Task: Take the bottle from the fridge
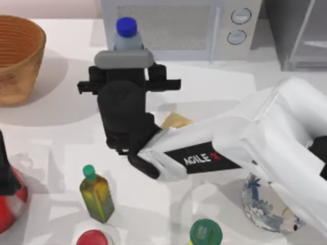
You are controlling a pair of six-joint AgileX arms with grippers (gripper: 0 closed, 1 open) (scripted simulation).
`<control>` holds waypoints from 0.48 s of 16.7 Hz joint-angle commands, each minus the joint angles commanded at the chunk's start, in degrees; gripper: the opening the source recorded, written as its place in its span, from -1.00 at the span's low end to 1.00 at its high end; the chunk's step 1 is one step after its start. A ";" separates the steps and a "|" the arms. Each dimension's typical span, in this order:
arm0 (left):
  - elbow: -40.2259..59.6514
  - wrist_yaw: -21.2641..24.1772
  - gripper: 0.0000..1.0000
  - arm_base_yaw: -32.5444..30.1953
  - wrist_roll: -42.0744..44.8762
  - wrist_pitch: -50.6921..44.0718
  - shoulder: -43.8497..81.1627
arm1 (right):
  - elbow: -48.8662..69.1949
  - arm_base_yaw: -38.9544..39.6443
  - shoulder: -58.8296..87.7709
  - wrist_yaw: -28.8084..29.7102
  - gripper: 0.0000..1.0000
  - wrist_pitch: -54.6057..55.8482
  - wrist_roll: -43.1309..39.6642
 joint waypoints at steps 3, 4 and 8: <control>0.00 0.00 1.00 0.00 0.00 0.00 0.00 | 0.00 0.00 0.00 0.00 -1.00 0.00 0.00; 0.00 0.00 1.00 0.00 0.00 0.00 0.00 | -0.25 -0.30 -0.07 -0.13 -1.00 -0.16 0.11; 0.00 0.00 1.00 0.00 0.00 0.00 0.00 | 4.07 -1.84 3.60 -1.43 -1.00 -0.57 0.08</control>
